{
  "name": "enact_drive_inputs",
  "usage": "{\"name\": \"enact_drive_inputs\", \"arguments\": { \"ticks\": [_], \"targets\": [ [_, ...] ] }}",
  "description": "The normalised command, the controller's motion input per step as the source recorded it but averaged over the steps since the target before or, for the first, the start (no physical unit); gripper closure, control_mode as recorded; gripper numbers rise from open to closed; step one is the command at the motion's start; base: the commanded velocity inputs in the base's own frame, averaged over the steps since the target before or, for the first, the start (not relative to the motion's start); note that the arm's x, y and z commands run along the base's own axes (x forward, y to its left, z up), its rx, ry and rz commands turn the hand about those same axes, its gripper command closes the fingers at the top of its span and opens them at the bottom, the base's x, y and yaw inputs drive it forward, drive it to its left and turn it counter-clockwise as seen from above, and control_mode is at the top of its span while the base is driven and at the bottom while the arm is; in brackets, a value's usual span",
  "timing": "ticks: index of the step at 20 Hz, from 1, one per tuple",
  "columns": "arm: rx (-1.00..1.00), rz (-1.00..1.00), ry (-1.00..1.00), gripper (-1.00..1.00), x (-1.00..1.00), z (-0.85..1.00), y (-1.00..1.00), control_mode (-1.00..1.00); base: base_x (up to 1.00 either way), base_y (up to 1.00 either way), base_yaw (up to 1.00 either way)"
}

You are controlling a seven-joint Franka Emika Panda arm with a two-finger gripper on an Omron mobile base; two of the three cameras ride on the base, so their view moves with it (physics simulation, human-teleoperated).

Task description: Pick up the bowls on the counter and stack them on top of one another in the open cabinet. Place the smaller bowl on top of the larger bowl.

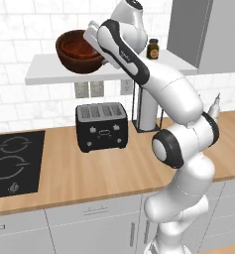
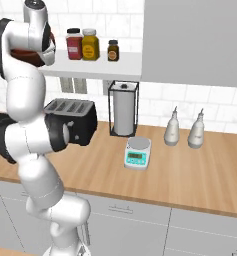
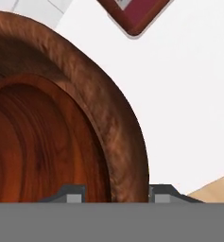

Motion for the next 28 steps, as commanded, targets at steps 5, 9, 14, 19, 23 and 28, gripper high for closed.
{"name": "enact_drive_inputs", "arguments": {
  "ticks": [5, 9, 14, 19, 23, 28],
  "targets": [
    [-0.01, 0.00, 0.00, 1.00, 0.26, -0.20, 0.08, -1.00, 0.00, 0.00, 0.00],
    [-0.08, -0.02, 0.00, -1.00, 0.41, -0.20, 0.31, -1.00, 0.00, 0.00, 0.00],
    [-0.04, -0.01, 0.00, -1.00, 0.33, -0.04, 0.14, -1.00, 0.00, 0.00, 0.00],
    [0.00, 0.00, -0.01, -1.00, 0.04, 0.02, -0.01, -1.00, 0.00, 0.00, 0.00],
    [0.04, 0.00, -0.16, -1.00, -0.10, 0.15, -0.06, -1.00, 0.00, 0.00, 0.00],
    [0.16, 0.00, -0.23, -1.00, -0.71, -0.04, -0.22, -1.00, 0.00, 0.00, 0.00]
  ]
}}
